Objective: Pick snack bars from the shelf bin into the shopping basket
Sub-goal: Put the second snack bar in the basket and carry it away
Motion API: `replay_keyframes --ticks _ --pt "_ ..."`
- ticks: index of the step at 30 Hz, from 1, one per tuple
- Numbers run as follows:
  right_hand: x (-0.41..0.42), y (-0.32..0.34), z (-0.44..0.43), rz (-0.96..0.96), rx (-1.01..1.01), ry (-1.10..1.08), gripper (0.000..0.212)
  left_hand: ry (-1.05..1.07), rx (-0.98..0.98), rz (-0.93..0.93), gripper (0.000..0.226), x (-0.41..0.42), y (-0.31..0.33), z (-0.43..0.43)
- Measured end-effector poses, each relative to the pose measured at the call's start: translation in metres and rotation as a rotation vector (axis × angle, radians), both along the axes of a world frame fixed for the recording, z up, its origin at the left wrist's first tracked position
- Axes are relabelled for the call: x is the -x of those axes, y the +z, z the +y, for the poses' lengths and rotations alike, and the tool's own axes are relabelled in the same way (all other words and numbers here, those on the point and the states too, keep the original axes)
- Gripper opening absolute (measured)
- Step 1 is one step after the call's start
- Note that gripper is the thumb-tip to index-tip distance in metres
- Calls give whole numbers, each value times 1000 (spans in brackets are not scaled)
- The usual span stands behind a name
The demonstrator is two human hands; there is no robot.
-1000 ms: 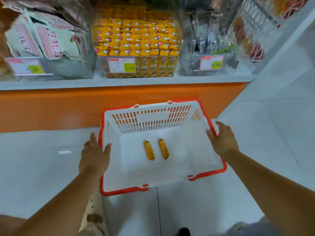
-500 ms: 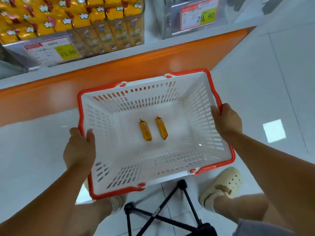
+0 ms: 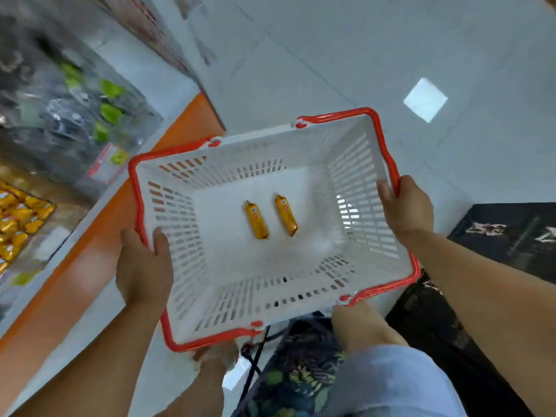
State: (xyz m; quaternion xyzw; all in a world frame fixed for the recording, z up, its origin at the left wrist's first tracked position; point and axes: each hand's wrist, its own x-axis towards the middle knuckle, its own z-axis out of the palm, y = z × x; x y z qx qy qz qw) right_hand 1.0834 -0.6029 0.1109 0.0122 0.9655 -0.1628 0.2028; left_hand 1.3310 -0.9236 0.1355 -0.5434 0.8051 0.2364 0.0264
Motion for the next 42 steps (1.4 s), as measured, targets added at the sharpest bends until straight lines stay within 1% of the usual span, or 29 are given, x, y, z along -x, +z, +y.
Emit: replay_keyframes --ticks 3,7,11,17,24,31,36,42 --pt "38 20 57 26 2 -137 41 -110 -12 79 35 82 14 22" --pt "94 34 129 65 28 -293 42 -210 -90 198 30 193 27 69" --pt "148 48 188 61 40 -404 44 -291 -111 165 29 292 38 120" --pt "214 62 256 66 28 -572 47 -479 -117 140 33 422 41 171" --pt "278 87 297 89 1 -763 45 -720 -111 131 34 568 56 210" --pt "337 122 342 125 -18 -944 48 -917 -142 116 33 703 90 265" --pt "388 129 400 134 -58 -1006 46 -1003 -166 87 28 787 91 338" --pt "464 118 501 129 -52 -1075 44 -1046 -187 75 24 876 74 452"
